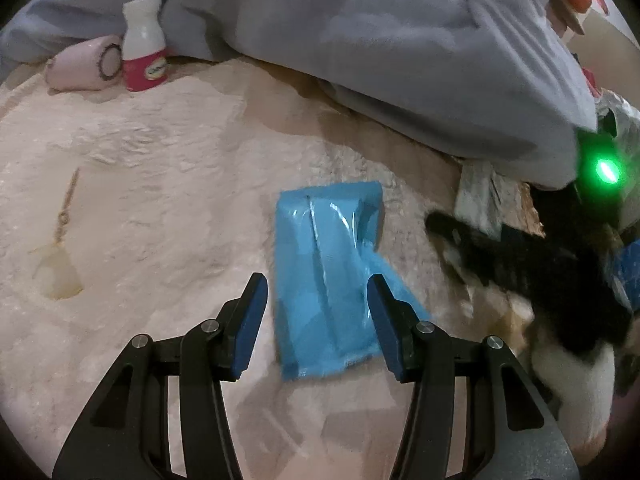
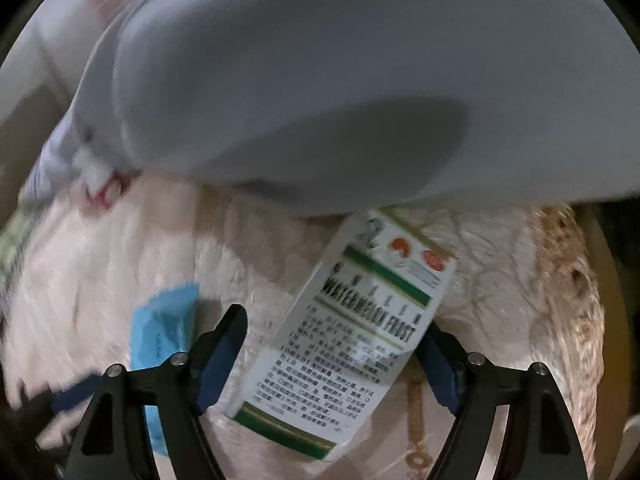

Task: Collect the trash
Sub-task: 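Grasp the blue snack wrapper with the left gripper while the right gripper grasps the Guilin box, then carry the blue wrapper and Guilin Watermelon Frost box over the cream bin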

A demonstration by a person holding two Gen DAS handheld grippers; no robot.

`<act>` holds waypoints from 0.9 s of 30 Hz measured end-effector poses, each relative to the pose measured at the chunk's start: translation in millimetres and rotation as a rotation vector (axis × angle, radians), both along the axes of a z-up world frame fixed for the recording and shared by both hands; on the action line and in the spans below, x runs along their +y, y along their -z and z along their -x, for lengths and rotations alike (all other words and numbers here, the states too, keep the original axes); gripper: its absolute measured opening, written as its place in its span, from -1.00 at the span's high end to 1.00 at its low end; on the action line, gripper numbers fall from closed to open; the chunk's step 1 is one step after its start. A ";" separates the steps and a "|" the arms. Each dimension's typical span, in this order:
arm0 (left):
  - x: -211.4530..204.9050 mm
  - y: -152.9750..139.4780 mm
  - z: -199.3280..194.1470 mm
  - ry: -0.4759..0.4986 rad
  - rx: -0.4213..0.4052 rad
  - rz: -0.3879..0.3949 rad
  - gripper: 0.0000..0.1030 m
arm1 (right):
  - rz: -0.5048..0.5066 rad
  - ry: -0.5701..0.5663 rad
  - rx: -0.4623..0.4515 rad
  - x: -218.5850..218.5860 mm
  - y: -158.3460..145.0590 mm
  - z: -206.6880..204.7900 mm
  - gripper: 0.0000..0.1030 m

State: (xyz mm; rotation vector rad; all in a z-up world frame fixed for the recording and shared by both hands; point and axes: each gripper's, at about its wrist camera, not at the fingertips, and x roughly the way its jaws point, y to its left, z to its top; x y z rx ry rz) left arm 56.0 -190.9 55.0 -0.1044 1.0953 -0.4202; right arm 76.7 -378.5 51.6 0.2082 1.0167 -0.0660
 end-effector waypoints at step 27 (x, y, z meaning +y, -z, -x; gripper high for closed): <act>-23.1 14.5 -8.9 -0.010 0.046 0.052 0.36 | -0.017 -0.188 -0.061 -4.5 -30.2 128.3 -0.15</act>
